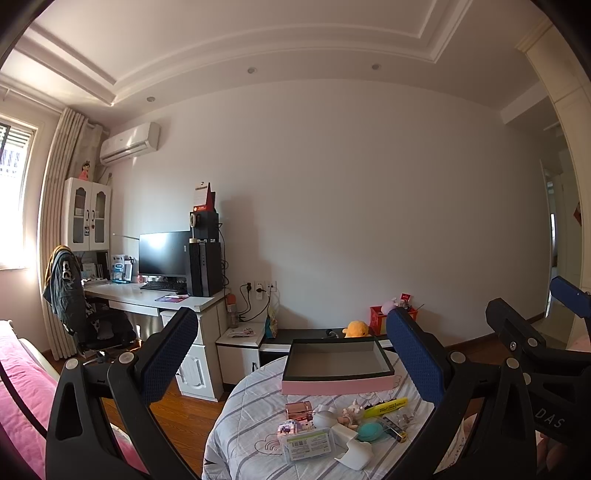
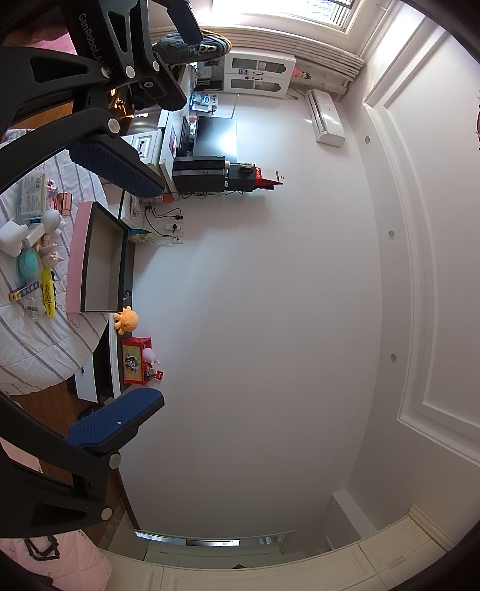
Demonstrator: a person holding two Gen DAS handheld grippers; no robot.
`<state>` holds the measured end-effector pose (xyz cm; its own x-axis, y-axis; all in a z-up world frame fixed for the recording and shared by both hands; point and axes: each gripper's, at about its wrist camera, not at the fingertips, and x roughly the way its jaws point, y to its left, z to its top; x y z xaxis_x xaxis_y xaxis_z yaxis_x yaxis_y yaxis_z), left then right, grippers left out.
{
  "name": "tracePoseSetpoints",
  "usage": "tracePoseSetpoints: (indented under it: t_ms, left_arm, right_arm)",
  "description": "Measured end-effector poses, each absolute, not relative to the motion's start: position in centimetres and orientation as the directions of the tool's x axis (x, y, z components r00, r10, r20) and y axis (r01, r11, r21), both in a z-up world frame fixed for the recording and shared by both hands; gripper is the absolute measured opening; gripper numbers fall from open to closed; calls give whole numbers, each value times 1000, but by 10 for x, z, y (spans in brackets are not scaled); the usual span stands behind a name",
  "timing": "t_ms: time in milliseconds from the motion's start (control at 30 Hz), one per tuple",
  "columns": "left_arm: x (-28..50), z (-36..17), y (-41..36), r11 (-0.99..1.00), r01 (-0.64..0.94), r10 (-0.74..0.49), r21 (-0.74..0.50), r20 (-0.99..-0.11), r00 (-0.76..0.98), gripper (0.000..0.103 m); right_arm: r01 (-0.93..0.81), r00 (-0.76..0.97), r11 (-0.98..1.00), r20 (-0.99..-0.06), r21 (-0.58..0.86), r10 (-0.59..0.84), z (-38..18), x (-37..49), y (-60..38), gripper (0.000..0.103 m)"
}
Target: Organize rigid objects
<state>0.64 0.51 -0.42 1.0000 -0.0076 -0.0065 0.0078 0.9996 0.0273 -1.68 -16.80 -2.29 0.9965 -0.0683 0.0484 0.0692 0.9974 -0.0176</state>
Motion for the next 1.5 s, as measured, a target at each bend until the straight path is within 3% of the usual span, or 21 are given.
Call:
tracePoseSetpoints:
  t_ms: [1000,1500]
  left_arm:
    - [18,-11,2,999,2,1,44,-83,997,103]
    - [18,-11,3,999,3,1,45,-81,997,103]
  right_arm:
    - [81,996,997,-35,-18,-82,-31,-3,-171,103]
    - [80,996,997,-39,-17,-81,-29,-2,-171,103]
